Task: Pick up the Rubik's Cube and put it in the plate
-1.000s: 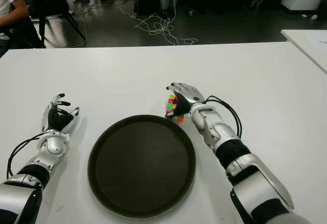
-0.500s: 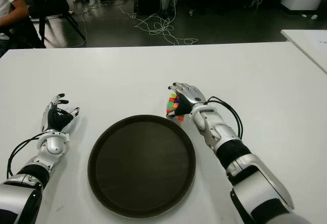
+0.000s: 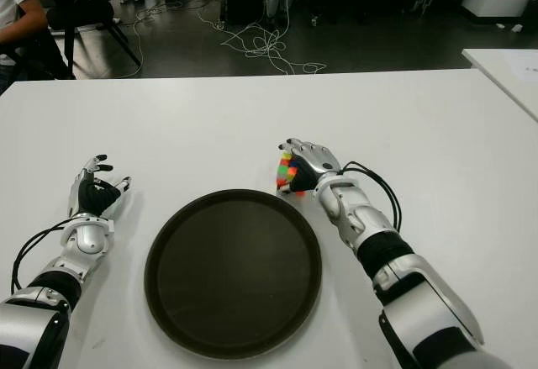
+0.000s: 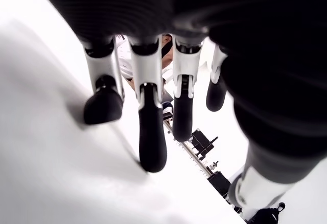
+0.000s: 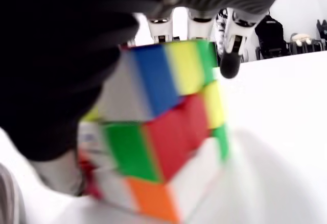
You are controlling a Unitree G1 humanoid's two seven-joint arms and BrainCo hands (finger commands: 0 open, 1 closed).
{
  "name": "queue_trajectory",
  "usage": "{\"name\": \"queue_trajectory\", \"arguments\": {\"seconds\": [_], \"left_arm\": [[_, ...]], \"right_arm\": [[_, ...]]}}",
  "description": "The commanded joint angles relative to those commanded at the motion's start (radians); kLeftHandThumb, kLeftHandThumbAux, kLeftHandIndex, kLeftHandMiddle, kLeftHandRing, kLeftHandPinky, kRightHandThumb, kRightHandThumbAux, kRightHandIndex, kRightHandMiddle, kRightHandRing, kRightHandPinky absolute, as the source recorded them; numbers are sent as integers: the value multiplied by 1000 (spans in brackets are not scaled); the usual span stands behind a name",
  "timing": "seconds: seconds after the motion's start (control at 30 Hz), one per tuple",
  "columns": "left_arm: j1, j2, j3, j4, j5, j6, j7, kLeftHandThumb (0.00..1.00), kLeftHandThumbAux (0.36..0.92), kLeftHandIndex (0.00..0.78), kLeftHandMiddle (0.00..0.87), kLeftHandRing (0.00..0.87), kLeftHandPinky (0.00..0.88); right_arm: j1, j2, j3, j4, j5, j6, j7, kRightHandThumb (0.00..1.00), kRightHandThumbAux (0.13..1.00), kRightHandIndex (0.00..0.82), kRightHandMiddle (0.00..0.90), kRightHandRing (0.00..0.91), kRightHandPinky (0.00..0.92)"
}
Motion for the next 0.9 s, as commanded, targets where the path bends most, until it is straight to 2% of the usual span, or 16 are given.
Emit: {"name": "queue_trajectory", "arguments": {"seconds": [0.17, 0.2, 0.23, 0.33, 0.37, 0.5, 0.67, 0.9], "left_arm": [[-2, 0, -5, 1, 6, 10, 7, 242, 747, 169, 296, 339, 358], [-2, 0, -6, 2, 7, 11, 7, 238, 746, 168, 298, 345, 360], [-3, 0, -6, 2, 7, 12, 8, 236, 746, 168, 300, 349, 362], [-2, 0, -5, 1, 6, 12, 8, 233, 745, 168, 312, 365, 379], [-2, 0, -5, 1, 6, 11, 8, 233, 744, 168, 345, 395, 411], [-1, -2, 1, -1, -1, 4, 3, 231, 746, 169, 406, 447, 441], [-1, -3, 5, -2, -4, 2, 2, 249, 749, 172, 318, 361, 367], [-1, -4, 7, -2, -5, 5, -1, 256, 744, 177, 290, 324, 355]], "right_arm": [[-3, -5, 4, 7, -3, -16, -10, 405, 730, 149, 160, 192, 232], [-3, -6, 5, 8, -3, -19, -12, 508, 729, 241, 165, 193, 229], [-3, -6, 5, 9, -3, -22, -13, 574, 728, 300, 169, 193, 228], [-4, -7, 5, 14, -3, -27, -18, 655, 725, 373, 167, 184, 205], [-4, -7, 5, 15, -3, -29, -19, 671, 724, 388, 160, 172, 184], [-4, -7, 5, 19, -4, -32, -29, 694, 721, 408, 139, 140, 144], [-5, -5, 6, 22, -4, -30, -35, 703, 720, 416, 122, 123, 146], [-7, -3, 10, 26, -9, -20, -42, 703, 722, 416, 118, 127, 165]]}}
